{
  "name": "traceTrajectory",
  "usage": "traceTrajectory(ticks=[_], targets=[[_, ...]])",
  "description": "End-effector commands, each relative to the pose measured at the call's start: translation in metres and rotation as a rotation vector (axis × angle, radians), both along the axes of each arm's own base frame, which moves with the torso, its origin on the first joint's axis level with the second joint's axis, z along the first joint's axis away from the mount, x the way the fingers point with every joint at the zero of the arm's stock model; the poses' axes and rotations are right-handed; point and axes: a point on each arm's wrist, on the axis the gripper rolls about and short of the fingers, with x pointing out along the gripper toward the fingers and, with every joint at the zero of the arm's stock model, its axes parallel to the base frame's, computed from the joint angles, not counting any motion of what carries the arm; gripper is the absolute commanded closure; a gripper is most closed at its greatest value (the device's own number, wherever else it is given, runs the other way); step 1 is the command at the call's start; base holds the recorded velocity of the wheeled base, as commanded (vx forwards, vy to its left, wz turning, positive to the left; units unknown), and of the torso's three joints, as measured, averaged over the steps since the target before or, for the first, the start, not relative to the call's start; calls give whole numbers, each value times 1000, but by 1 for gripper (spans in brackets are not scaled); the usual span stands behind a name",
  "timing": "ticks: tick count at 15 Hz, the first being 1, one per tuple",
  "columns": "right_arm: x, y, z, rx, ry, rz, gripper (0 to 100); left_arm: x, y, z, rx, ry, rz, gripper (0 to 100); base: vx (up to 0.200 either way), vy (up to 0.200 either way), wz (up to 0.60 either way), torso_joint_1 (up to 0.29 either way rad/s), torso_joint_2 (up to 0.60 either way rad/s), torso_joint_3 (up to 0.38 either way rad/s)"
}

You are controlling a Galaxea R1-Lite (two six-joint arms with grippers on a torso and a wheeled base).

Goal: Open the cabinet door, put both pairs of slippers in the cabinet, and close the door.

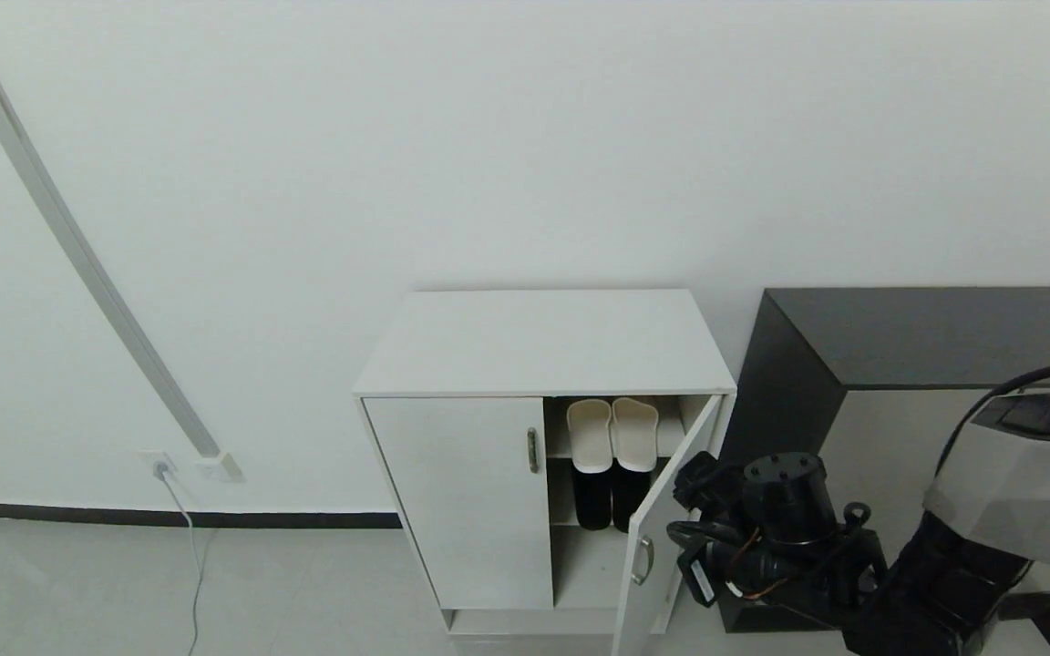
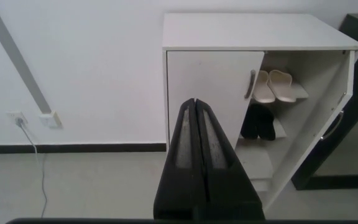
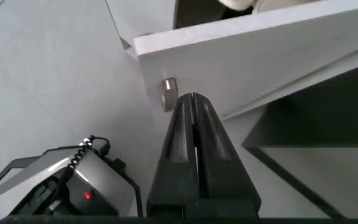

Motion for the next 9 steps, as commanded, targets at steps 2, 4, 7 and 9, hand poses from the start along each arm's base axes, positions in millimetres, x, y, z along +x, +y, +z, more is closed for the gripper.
traceTrajectory(ticks=[2,4,7,9], targets=[[9,16,-28,33,25,-8,100,0,0,0,1,0,1,100,0,0,0,0,0,0],[19,28,-30,126,-2,-53,100,0,0,0,-1,0,1,100,0,0,0,0,0,0],[29,37,-22,239,-49,-98,100,0,0,0,-1,0,1,100,0,0,0,0,0,0],[26,35,-16,285,-78,-95,100,0,0,0,1,0,1,100,0,0,0,0,0,0]])
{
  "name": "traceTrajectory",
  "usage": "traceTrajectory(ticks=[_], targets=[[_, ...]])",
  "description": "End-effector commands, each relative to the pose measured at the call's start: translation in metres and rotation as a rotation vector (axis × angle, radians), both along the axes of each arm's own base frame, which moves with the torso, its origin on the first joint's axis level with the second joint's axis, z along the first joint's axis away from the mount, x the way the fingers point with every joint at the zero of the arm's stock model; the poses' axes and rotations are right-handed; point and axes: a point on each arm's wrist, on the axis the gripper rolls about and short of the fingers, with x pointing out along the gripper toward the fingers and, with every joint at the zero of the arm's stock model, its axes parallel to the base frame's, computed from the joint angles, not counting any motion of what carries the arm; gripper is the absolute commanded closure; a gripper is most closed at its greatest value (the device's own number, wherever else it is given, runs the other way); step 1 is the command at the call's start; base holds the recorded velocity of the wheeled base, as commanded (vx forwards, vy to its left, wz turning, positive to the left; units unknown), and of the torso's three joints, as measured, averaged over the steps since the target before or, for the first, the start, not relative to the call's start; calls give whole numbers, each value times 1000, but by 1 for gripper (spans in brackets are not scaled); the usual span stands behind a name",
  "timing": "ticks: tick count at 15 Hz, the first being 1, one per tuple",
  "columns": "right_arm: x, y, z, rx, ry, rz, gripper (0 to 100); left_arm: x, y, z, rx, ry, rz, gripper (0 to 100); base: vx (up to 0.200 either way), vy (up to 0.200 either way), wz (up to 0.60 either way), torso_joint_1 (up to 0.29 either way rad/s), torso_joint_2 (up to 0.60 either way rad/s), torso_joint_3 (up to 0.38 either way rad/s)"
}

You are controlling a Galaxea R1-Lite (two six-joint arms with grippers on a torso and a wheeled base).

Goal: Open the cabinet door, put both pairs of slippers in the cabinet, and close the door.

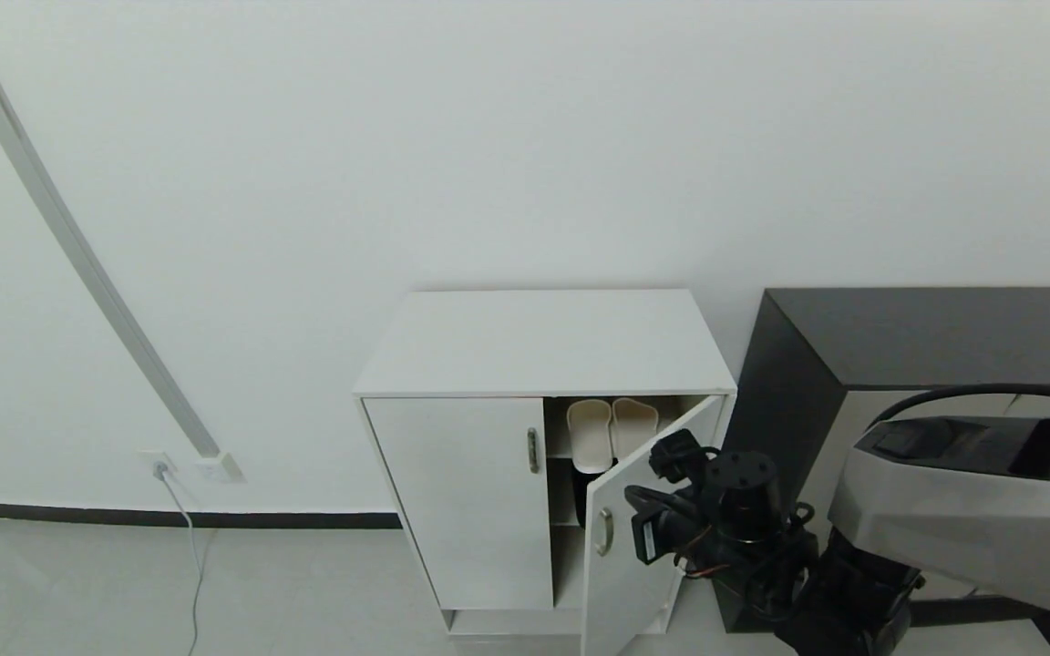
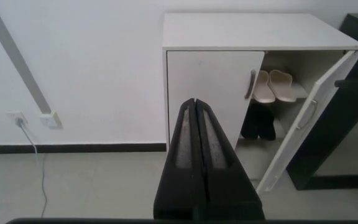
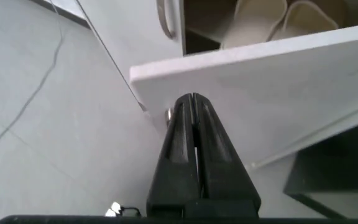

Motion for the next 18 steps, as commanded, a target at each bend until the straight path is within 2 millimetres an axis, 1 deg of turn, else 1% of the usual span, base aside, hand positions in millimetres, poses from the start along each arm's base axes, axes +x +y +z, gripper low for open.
traceTrajectory(ticks=[1,3,4,5,7,9,10,13,14,17,18], targets=[[-7,-2,2,19,-13,34,100,0,0,0,1,0,0,100,0,0,0,0,0,0],[-26,-8,7,50,-29,136,100,0,0,0,1,0,0,100,0,0,0,0,0,0],[-38,-12,4,25,-21,168,100,0,0,0,1,0,0,100,0,0,0,0,0,0],[-41,-13,2,12,-14,172,100,0,0,0,1,0,0,100,0,0,0,0,0,0],[-64,-32,-12,-28,37,172,100,0,0,0,1,0,-6,100,0,0,0,0,0,0],[-79,-44,-15,-72,89,128,100,0,0,0,1,0,-6,100,0,0,0,0,0,0],[-85,-48,-16,-85,108,121,100,0,0,0,1,0,-6,100,200,0,0,2,-2,2],[-88,-45,-13,-81,101,135,100,0,0,0,1,0,-6,100,200,0,0,1,4,2],[-88,-39,-13,-76,90,149,100,0,0,0,1,0,-6,100,200,0,0,2,2,2],[-83,-34,-19,-78,92,149,100,0,0,0,-1,0,-6,100,200,0,0,1,-4,5],[-81,-32,-21,-76,88,148,100,0,0,0,-1,0,-6,100,0,0,0,0,0,0]])
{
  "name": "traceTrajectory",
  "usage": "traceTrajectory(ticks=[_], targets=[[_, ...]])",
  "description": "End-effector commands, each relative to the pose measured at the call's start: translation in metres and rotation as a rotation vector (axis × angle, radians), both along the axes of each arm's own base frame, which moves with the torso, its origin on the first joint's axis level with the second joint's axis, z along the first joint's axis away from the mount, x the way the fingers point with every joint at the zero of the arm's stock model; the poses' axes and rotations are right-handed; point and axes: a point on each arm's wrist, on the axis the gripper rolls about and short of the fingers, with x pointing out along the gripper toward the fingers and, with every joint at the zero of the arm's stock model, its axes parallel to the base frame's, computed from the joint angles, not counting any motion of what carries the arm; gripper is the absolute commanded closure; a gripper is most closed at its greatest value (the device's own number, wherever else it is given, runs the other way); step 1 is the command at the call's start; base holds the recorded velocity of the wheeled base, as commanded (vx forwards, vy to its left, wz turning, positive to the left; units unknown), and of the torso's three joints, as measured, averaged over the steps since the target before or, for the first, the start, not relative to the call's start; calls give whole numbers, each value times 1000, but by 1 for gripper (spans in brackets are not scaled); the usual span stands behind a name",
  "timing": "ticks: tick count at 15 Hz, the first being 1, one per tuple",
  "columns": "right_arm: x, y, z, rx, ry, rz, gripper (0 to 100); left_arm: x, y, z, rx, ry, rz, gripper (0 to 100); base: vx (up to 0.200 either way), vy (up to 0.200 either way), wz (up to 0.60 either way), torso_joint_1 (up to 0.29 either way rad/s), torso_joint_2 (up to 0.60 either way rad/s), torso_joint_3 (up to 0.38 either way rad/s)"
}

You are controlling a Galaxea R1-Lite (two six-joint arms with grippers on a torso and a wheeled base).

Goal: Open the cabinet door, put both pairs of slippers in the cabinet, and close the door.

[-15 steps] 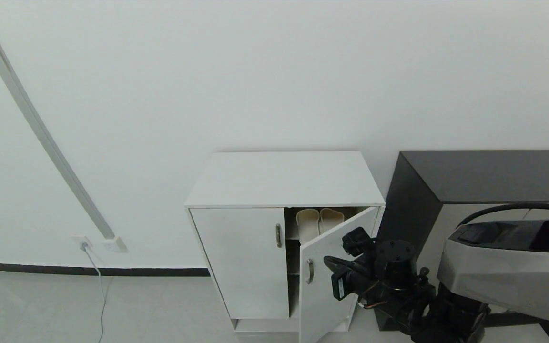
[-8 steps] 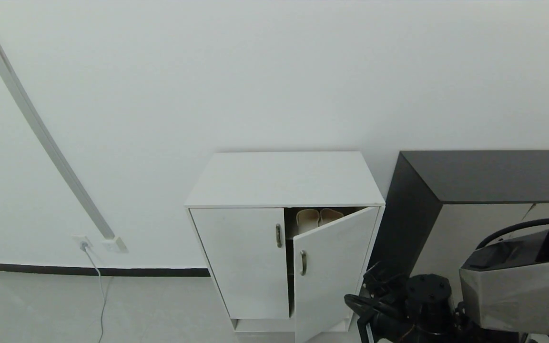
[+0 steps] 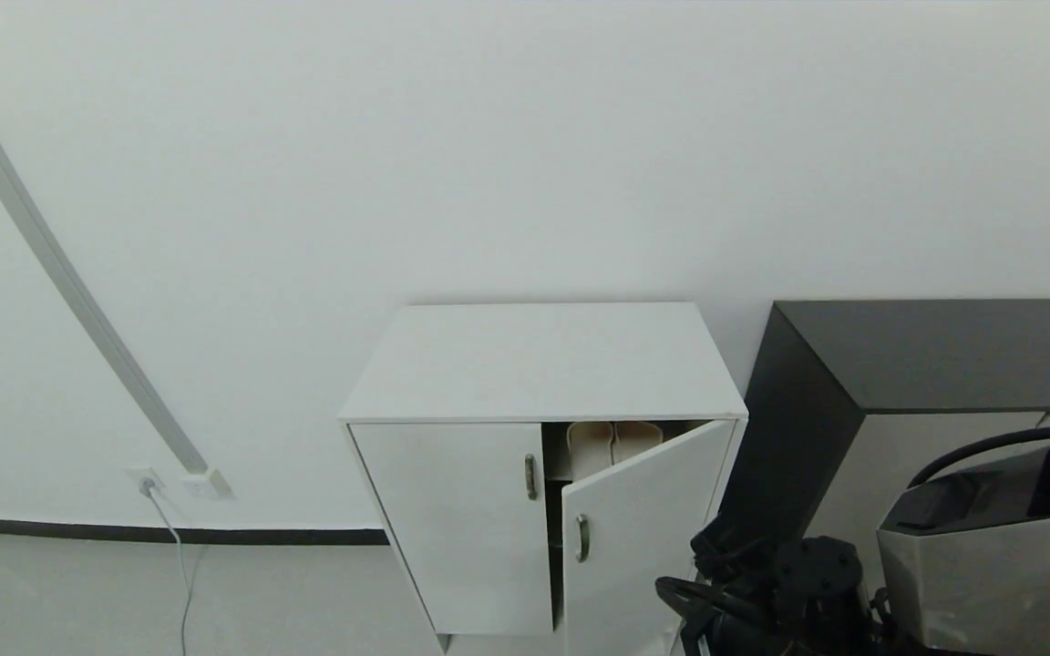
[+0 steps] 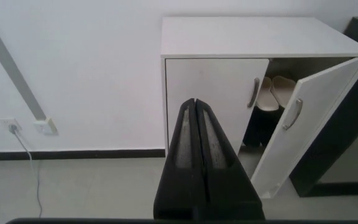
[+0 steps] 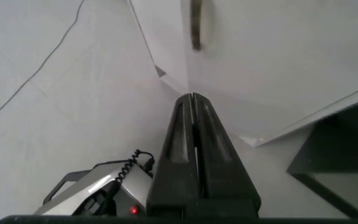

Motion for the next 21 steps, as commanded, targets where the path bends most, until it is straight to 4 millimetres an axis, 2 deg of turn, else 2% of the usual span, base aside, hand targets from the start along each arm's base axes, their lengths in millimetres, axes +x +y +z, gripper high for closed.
traceTrajectory(ticks=[1,5,14,21], targets=[[6,5,-8,-1,1,-4,100,0,0,0,1,0,0,100,0,0,0,0,0,0],[34,16,-17,43,-34,-42,100,0,0,0,2,0,0,100,0,0,0,0,0,0],[87,24,-39,96,-103,-114,100,0,0,0,1,0,2,100,0,0,0,0,0,0],[110,31,-38,86,-93,-134,100,0,0,0,1,0,2,100,0,0,0,0,0,0]])
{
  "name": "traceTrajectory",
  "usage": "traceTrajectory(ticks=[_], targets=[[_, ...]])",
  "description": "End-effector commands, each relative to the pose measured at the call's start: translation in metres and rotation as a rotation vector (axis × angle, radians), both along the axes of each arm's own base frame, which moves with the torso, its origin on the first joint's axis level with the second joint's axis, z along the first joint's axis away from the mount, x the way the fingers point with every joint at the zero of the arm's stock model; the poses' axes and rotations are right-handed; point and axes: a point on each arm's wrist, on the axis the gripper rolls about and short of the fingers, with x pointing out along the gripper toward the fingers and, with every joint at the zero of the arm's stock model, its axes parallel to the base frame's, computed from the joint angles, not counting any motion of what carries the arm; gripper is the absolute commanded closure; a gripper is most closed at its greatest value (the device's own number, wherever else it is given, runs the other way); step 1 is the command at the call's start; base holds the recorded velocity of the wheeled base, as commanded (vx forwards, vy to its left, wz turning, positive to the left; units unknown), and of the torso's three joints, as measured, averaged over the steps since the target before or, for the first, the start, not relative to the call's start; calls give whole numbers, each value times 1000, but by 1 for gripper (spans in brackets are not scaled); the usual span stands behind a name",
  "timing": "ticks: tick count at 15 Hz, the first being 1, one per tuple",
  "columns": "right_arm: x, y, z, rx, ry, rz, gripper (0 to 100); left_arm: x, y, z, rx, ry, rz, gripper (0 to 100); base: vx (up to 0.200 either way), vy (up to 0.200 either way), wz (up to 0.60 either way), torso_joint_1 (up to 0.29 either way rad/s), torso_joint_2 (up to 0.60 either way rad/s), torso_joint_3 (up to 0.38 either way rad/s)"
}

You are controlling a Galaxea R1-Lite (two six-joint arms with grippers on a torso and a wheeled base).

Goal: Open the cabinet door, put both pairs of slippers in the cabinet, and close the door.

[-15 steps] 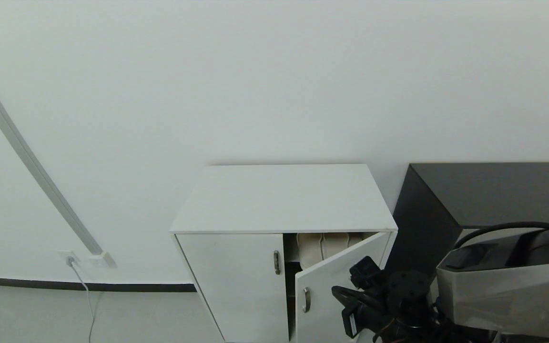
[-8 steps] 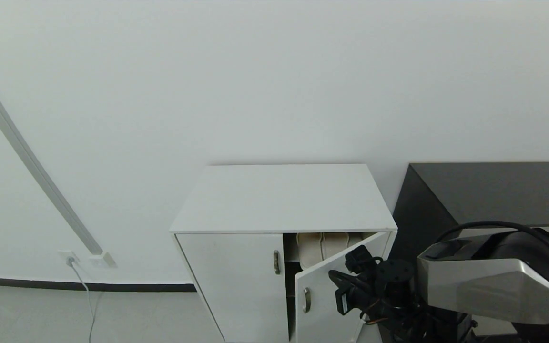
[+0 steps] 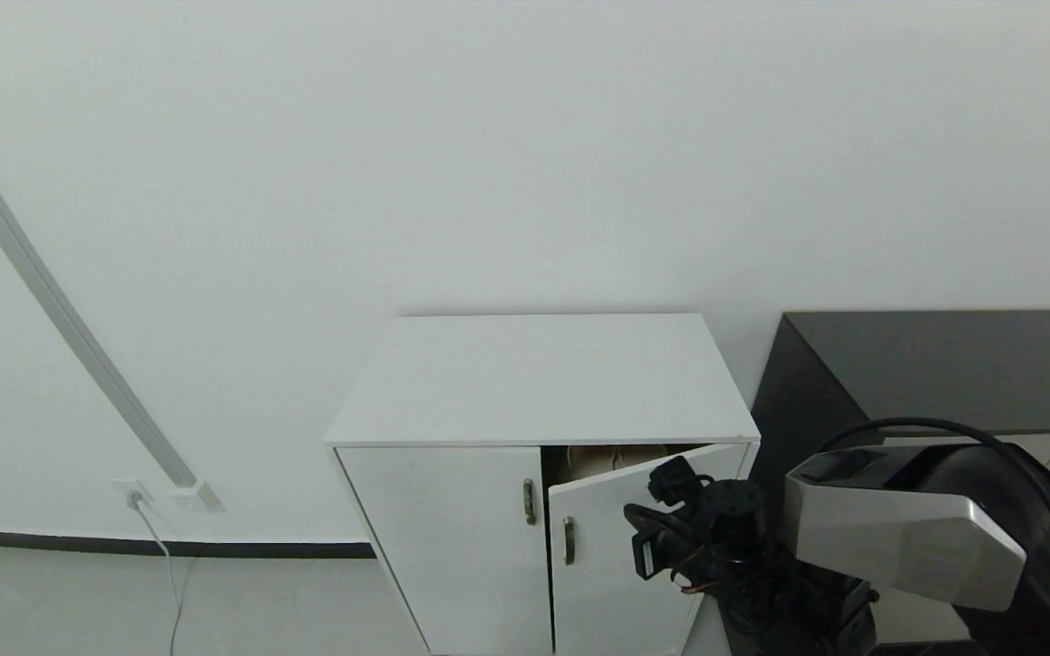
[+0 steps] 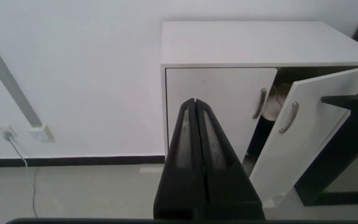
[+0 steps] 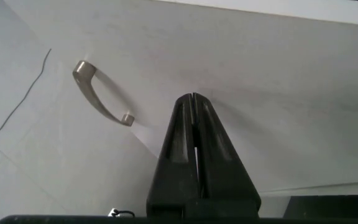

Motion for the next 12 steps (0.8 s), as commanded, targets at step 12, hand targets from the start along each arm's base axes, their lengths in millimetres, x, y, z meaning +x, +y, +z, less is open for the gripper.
traceTrajectory(ticks=[12], targets=[[34,8,13,-1,-12,-28,100,0,0,0,-1,0,1,100,0,0,0,0,0,0]])
